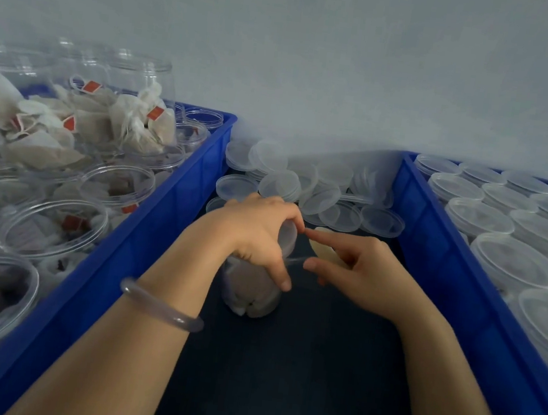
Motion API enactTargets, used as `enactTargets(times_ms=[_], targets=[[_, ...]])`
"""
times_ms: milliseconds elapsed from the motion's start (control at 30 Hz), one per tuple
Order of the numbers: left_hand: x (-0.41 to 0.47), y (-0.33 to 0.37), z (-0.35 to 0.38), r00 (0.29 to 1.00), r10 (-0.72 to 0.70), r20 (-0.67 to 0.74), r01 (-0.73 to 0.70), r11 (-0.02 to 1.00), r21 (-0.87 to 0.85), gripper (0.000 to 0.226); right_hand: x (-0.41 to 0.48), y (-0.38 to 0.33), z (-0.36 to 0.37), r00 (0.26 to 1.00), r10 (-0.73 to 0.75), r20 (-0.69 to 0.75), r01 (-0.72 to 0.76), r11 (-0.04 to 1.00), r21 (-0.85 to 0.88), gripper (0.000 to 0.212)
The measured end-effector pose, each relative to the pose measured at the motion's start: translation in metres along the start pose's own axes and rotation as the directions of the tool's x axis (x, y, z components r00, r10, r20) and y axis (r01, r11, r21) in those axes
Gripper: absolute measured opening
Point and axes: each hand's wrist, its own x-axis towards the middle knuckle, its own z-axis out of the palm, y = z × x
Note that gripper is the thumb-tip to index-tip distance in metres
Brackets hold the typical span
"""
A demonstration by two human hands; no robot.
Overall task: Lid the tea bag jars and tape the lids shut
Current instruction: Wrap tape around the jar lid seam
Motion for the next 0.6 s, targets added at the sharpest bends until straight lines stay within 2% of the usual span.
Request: enactTargets(times_ms=[200,467,600], targets=[[0.001,-0.006,0.005,0.998,-0.007,-0.061,0.006,1.0,-0.022,0.095,0.016,0.001,0.009,0.998,0.041,-0.051,-0.04,0.999,0.028,0.051],[0.002,-0.002,0.012,0.985,0.082,-0.153,-0.071,0.995,0.074,0.078,0.023,0.004,0.012,0.999,0.024,-0.04,-0.018,0.99,0.139,0.042],[0.002,-0.005,0.008,0.993,0.042,-0.112,-0.036,0.998,0.056,0.099,0.016,0.007,0.01,0.997,-0.034,-0.071,0.041,0.995,0.092,0.044]])
